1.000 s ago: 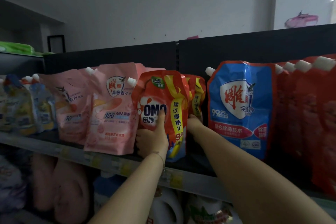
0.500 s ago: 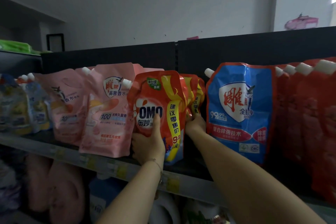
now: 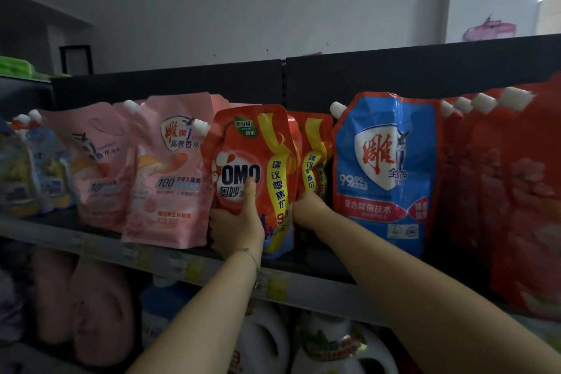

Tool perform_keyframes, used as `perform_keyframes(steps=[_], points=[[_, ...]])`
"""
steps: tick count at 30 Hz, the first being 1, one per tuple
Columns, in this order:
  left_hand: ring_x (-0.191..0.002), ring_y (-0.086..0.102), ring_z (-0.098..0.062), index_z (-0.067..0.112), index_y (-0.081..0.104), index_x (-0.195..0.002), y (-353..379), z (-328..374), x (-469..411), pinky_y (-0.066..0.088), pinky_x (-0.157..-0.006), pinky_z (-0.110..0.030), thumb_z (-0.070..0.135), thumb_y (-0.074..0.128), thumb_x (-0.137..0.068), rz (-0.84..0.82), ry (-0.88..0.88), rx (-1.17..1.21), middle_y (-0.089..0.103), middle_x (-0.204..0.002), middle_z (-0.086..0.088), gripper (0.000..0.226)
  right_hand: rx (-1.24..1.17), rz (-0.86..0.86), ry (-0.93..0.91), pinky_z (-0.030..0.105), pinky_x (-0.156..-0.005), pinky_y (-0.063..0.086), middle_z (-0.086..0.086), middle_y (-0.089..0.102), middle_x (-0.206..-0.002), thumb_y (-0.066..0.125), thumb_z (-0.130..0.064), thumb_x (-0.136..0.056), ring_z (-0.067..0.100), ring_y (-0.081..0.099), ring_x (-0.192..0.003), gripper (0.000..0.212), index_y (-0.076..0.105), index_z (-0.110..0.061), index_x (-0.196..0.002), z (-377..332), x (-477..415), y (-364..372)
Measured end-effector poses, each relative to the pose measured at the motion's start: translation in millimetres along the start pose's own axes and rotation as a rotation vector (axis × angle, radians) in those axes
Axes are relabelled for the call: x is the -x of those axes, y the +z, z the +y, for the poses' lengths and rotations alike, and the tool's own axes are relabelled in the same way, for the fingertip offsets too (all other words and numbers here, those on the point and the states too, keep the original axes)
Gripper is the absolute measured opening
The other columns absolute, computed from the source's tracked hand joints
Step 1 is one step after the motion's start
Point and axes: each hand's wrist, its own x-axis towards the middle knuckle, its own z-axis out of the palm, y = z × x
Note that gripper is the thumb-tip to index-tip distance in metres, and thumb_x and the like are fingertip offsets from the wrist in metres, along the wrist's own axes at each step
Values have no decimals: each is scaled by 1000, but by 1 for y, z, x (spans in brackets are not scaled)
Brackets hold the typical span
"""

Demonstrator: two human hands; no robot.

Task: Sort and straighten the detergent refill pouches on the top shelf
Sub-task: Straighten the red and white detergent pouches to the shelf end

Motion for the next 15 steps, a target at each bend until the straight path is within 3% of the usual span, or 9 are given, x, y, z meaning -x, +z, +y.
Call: perform_keyframes(steps=[5, 10, 15], points=[[-114, 56, -31, 13, 48, -129, 1, 1, 1, 43, -100, -51, 104, 31, -42, 12, -9, -36, 58, -126, -5, 127, -176, 28, -58, 32, -90, 46, 8, 58, -124, 54, -21, -96, 23, 54, -108, 28, 53, -16, -123, 11, 3, 6], [-116, 55, -32, 11, 46, -132, -1, 5, 3, 42, -101, -52, 104, 30, -42, 13, -36, -79, 56, -129, -8, 131, -88, 96, -150, 27, -83, 43, 7, 60, -117, 48, -14, -97, 25, 56, -109, 21, 57, -14, -117, 7, 13, 0], [-120, 53, -31, 13, 40, -138, -1, 10, 7, 41, -102, -51, 103, 32, -41, -11, -38, -51, 52, -135, -7, 133, -115, 188, -99, 31, -86, 47, 7, 60, -116, 44, -10, -98, 26, 57, -108, 23, 57, -16, -116, 14, 19, -5]])
